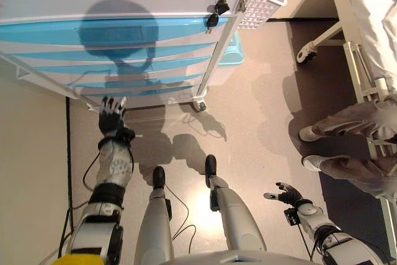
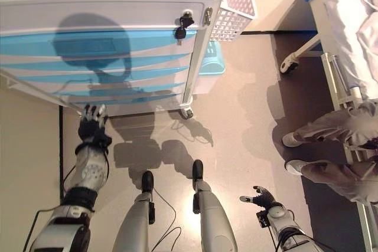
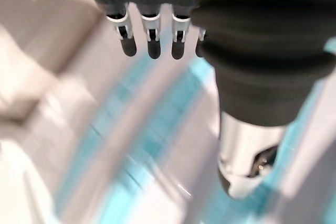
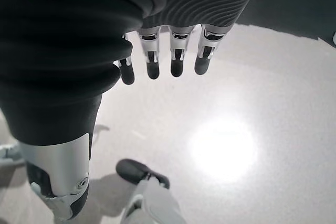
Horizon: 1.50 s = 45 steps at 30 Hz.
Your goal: Open the drawer and pick up the medicine
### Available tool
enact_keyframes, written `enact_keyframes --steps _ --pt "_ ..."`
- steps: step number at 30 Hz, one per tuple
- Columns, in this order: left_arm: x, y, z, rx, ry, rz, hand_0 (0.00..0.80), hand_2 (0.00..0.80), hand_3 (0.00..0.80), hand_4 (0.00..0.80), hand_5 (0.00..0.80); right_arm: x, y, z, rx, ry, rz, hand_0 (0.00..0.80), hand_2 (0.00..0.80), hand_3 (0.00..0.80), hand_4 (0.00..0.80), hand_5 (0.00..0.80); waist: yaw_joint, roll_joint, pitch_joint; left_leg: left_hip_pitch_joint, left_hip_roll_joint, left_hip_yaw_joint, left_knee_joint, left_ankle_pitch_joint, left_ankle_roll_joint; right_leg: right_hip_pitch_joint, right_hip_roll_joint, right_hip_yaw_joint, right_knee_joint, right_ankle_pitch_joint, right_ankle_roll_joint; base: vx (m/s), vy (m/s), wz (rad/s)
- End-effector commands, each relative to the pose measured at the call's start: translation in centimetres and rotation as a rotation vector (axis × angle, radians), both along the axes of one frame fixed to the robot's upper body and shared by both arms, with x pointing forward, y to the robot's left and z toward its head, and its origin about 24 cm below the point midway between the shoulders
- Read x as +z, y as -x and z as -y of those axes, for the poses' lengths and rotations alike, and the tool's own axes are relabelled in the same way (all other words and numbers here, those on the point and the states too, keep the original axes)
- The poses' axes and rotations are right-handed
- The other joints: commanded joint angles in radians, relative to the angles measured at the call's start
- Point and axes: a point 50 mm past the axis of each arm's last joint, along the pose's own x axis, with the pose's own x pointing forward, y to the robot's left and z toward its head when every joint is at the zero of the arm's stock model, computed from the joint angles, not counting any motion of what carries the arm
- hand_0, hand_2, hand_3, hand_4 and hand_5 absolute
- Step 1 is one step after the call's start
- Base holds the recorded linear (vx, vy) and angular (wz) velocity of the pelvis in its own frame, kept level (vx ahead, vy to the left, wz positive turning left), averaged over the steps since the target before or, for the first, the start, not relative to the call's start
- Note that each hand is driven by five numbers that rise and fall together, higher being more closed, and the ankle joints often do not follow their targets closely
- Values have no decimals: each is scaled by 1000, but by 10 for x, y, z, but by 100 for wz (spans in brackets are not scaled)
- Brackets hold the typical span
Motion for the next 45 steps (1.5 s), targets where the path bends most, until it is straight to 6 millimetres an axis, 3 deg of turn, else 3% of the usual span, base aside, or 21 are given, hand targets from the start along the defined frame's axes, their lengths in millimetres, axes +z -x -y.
enact_keyframes --steps 1,11,12,13,14,15,17,18,20,22,23,33,40,45 --pt "14 1 -18 68 -123 21 0 0 0 0 0 -2 15 15 -28 53 -30 0 0 0 0 0 -8 23 -9 -101 -51 -46 57 -17 45 2 -3 -40 42 -13 33 0 0 0" --pt "1 8 -20 72 -148 -47 0 0 0 0 0 -3 18 19 -62 63 -37 0 0 0 0 0 -1 31 -11 -97 -50 -51 52 -10 44 5 -7 -40 44 -11 36 0 -2 1" --pt "-22 18 -16 26 -169 -154 0 0 0 0 0 -6 22 17 -69 55 -50 0 0 0 0 0 7 33 -21 -54 -50 -49 24 1 41 48 -8 -41 29 -10 44 95 -17 -1" --pt "-37 27 -18 8 -193 -231 0 0 0 0 0 -6 24 17 -71 55 -59 0 0 0 0 0 10 36 -30 -26 -50 -50 5 7 40 76 -6 -43 19 -11 47 93 -14 -1" --pt "-37 27 -18 8 -193 -231 0 0 0 0 0 -6 24 17 -71 54 -59 0 0 0 0 0 11 36 -28 -23 -50 -49 3 7 40 78 -6 -42 19 -10 47 117 -5 -4" --pt "-60 42 -18 -45 -240 -360 0 0 0 0 0 -8 28 19 -80 57 -75 0 0 0 0 0 17 42 -46 34 -48 -46 -30 15 36 134 -6 -45 -11 -11 52 80 -5 -5" --pt "-60 42 -18 -45 -241 -360 0 0 0 0 0 -8 28 19 -80 57 -74 0 0 0 0 0 16 41 -46 34 -49 -47 -35 21 36 133 -7 -45 -14 -7 52 96 1 -3" --pt "-91 72 -22 -93 -267 -538 0 0 0 0 0 -9 34 24 -104 63 -92 0 0 0 0 0 30 63 -69 137 -51 -52 -99 33 29 228 -10 -58 -54 -13 60 153 9 1" --pt "-109 91 -22 -117 -264 -645 0 0 0 0 0 -10 37 26 -118 67 -99 0 0 0 0 0 36 78 -86 189 -51 -57 -130 41 28 274 -11 -66 -72 -15 64 127 10 -5" --pt "-113 96 -20 -139 -281 -665 0 0 0 0 0 -11 40 27 -129 67 -107 0 0 0 0 0 38 85 -89 219 -52 -59 -146 43 28 301 -10 -69 -84 -17 64 68 4 3" --pt "-125 111 -19 -153 -268 -744 0 0 0 0 0 -12 43 27 -135 70 -116 0 0 0 0 0 41 94 -103 260 -53 -59 -162 42 30 342 -11 -76 -99 -24 66 51 -5 12" --pt "-149 146 -10 -234 -262 -900 0 0 0 0 0 -25 78 24 -144 62 -231 0 0 0 0 0 42 113 -185 409 -46 -54 -255 44 33 482 3 -96 -185 -34 71 84 -12 4" --pt "-163 173 -7 -264 -243 -1017 0 0 0 0 0 -33 101 21 -138 54 -311 0 0 0 0 0 41 101 -230 473 -32 -35 -297 36 30 540 11 -98 -227 -35 74 86 -8 -2" --pt "-164 177 -8 -269 -234 -1030 0 0 0 0 0 -34 104 19 -120 55 -325 0 0 0 0 0 39 90 -246 489 -26 -31 -303 32 27 557 17 -97 -239 -37 73 59 -20 0"
